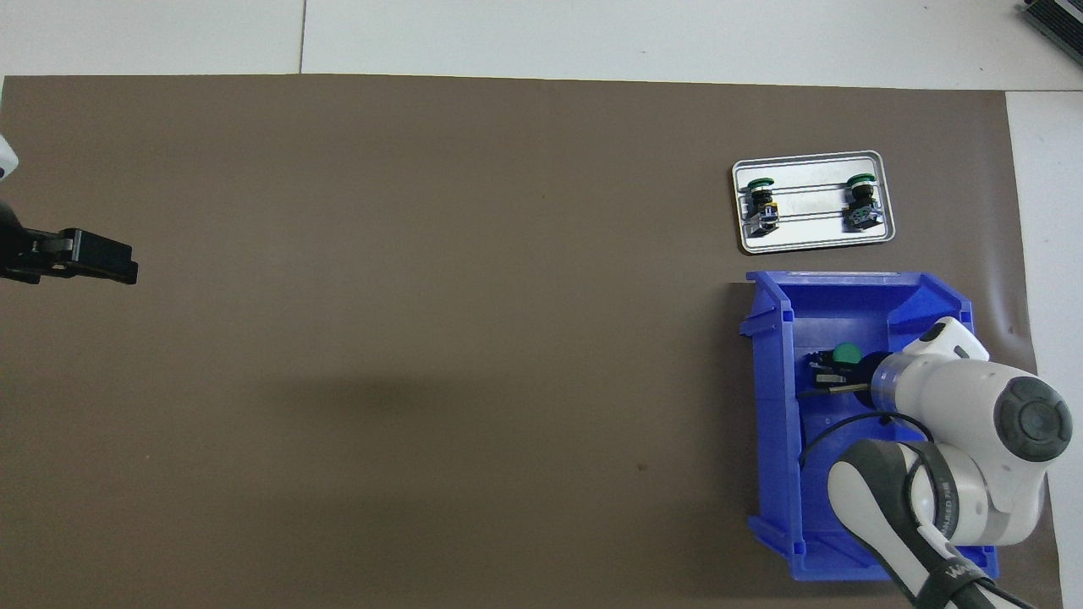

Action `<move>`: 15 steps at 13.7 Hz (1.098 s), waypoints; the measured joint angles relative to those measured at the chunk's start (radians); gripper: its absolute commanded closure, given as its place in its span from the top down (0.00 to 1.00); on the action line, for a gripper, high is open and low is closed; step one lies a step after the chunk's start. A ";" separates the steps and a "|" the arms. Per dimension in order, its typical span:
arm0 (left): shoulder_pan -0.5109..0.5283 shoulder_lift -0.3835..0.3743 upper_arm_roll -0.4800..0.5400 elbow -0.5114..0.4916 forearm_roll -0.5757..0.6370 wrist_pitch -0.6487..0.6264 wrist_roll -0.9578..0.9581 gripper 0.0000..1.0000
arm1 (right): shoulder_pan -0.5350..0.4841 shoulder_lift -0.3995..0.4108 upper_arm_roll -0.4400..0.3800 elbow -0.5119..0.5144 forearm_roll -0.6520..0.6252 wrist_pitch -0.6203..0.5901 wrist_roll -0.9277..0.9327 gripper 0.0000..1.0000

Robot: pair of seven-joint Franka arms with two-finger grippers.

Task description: Place and press button with both arms

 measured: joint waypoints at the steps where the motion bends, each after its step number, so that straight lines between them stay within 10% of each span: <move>1: 0.000 0.000 0.000 0.000 0.000 0.000 0.000 1.00 | 0.000 0.000 0.000 0.001 0.000 0.000 0.000 1.00; 4: 0.000 0.000 0.000 0.000 0.000 0.000 0.000 1.00 | 0.000 -0.006 0.000 0.044 0.000 -0.034 0.000 1.00; 9: 0.000 0.000 0.000 0.000 0.000 0.000 0.000 1.00 | 0.003 -0.056 0.003 0.420 0.001 -0.537 0.043 1.00; 15: 0.000 0.000 0.000 0.000 0.000 0.000 0.000 1.00 | 0.009 -0.057 0.012 0.723 -0.031 -0.839 0.160 1.00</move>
